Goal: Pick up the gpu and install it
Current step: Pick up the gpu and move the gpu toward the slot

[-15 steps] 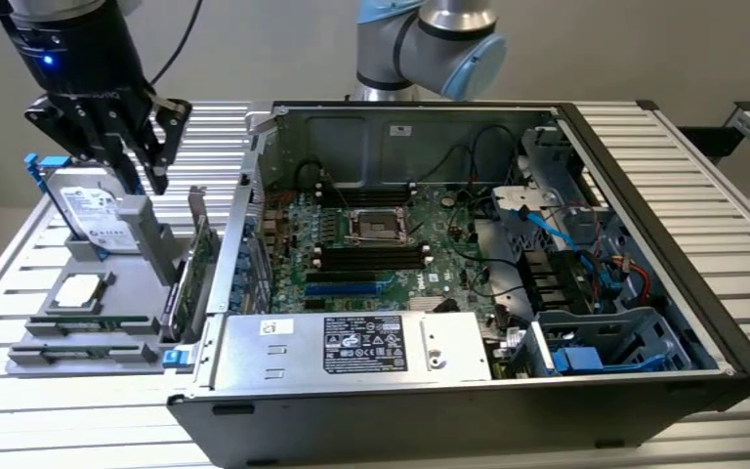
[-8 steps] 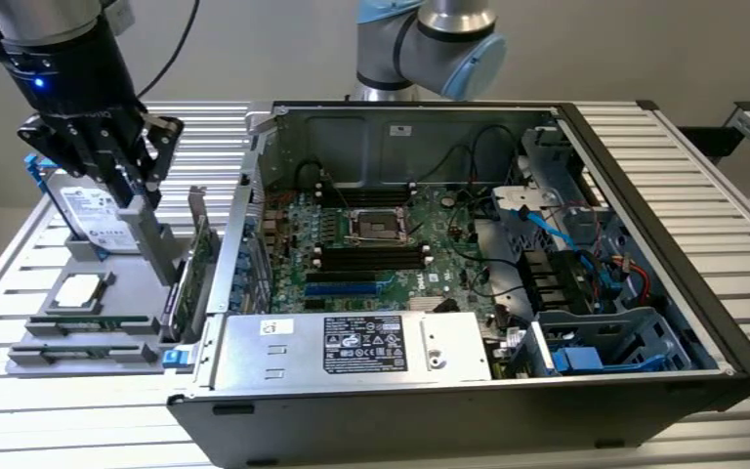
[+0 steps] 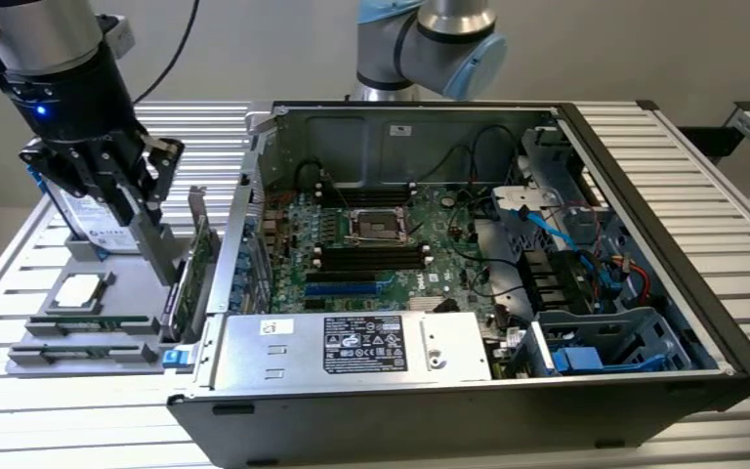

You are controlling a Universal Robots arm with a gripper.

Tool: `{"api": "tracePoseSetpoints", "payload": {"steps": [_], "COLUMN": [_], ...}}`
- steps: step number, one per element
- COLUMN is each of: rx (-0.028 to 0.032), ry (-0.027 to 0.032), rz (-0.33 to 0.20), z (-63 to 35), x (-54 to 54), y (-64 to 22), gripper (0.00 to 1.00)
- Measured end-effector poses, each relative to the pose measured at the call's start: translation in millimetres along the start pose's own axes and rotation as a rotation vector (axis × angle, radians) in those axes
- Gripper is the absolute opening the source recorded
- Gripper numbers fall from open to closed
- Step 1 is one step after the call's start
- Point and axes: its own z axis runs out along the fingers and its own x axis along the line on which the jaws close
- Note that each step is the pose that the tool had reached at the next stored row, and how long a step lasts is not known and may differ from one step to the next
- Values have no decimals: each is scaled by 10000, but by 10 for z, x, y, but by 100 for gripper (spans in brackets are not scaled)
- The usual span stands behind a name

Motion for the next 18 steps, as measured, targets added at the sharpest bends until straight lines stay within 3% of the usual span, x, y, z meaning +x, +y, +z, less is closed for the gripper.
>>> {"api": "tracePoseSetpoints", "payload": {"steps": [12,18], "rx": [9,12], "ry": [11,17], "rz": [-320,-400], "z": [218,324], "x": [-251,-276], "y": [-20,-23], "gripper": [36,38]}}
